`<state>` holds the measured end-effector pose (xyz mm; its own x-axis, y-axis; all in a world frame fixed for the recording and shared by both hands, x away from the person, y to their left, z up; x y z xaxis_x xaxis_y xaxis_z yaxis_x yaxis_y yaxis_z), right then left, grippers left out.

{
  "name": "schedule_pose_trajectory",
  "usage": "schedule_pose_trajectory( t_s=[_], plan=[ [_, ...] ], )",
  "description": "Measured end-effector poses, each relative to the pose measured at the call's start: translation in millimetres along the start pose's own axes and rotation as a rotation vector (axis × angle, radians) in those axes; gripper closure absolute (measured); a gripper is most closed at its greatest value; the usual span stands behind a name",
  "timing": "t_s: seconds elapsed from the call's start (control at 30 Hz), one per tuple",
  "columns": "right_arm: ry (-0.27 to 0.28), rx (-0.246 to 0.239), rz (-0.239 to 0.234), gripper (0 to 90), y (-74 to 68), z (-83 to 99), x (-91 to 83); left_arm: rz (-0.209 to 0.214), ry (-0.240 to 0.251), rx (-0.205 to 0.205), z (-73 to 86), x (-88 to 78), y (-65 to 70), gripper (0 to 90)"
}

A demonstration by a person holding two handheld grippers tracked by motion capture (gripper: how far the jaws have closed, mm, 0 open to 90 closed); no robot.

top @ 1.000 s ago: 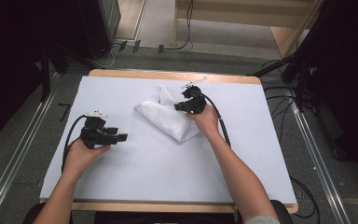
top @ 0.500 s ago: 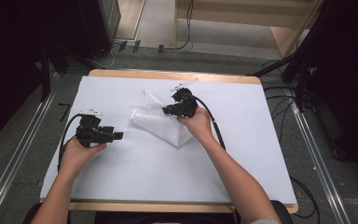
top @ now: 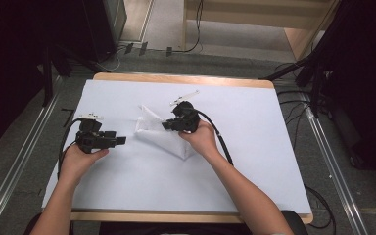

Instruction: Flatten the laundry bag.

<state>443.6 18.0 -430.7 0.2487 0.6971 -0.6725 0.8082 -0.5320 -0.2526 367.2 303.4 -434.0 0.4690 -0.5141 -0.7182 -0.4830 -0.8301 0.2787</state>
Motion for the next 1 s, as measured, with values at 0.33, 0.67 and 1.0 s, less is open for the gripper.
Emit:
schedule_pose_trajectory(
  t_s=[0.33, 0.67, 1.0],
  plan=[
    [-0.018, -0.060, -0.029, 81.5, -27.3, -0.8, 4.3, -0.013, 0.007, -0.023, 1.3, -5.9, -10.3, 41.1],
    [-0.003, -0.107, -0.036, 70.6, -44.5, -2.6, -1.7, -0.024, 0.008, -0.026, 0.4, -7.8, -22.3, 41.0],
    [0.047, -0.092, -0.023, 76.6, -39.5, 5.3, -46.3, -0.037, 0.034, -0.043, -4.2, -13.7, -31.5, 41.4]
  ],
)
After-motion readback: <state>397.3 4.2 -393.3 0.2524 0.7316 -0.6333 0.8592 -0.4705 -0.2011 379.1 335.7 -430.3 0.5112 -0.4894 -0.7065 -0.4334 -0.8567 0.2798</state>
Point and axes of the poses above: each handheld gripper's, and its own axes: x roughly forward along the jaws, z roughly out of its underside, y roughly to its right, the point moved 2 cm from there along x, roughly forward along the jaws
